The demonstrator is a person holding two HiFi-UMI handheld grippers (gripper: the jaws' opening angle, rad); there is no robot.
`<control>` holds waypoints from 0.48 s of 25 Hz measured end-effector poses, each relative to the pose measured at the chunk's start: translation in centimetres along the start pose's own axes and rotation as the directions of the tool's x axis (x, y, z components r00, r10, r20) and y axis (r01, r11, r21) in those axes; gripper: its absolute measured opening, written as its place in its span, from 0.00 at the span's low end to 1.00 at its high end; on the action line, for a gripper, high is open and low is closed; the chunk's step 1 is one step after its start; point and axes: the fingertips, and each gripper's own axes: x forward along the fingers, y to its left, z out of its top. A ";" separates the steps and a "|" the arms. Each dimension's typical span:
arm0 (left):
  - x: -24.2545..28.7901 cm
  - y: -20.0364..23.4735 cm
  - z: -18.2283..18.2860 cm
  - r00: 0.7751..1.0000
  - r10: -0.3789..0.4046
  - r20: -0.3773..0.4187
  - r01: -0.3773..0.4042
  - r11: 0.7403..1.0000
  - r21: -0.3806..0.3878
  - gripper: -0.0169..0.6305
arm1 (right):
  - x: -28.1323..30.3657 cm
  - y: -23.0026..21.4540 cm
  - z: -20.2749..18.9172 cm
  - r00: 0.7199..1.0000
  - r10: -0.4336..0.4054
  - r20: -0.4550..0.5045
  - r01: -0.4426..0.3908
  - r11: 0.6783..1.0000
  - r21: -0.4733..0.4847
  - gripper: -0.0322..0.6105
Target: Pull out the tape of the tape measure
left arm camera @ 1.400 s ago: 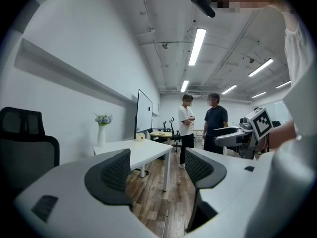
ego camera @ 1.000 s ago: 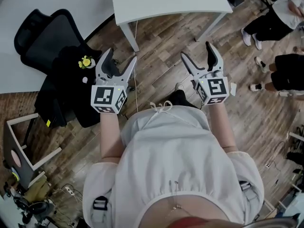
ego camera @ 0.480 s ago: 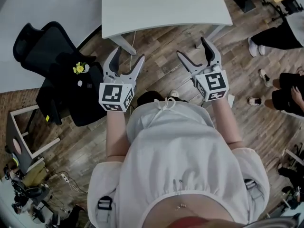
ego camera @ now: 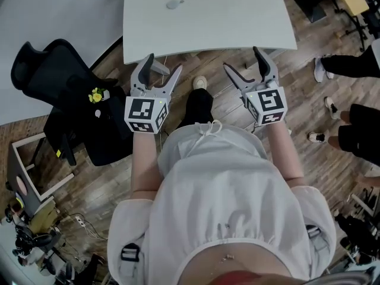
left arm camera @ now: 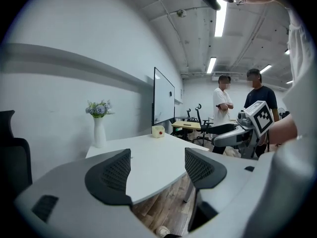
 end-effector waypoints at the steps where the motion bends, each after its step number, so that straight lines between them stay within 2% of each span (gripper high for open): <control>1: 1.5 0.9 0.1 1.000 -0.004 -0.001 0.004 1.000 -0.002 0.55 | 1.4 -0.8 0.1 1.000 -0.002 -0.006 0.002 1.000 -0.002 0.69; 5: 7.5 4.9 0.3 1.000 -0.009 -0.030 0.008 1.000 -0.026 0.55 | 7.2 -4.1 0.5 0.999 0.004 -0.047 -0.005 1.000 -0.010 0.69; 9: 14.1 9.2 -0.7 0.994 -0.022 -0.110 0.019 1.000 -0.024 0.55 | 13.9 -7.6 1.0 0.997 0.001 -0.083 0.000 1.000 0.003 0.69; 12: 18.0 12.5 -2.1 0.985 -0.045 -0.166 0.035 0.998 -0.061 0.55 | 18.7 -9.0 0.6 0.992 0.006 -0.123 -0.003 1.000 0.019 0.69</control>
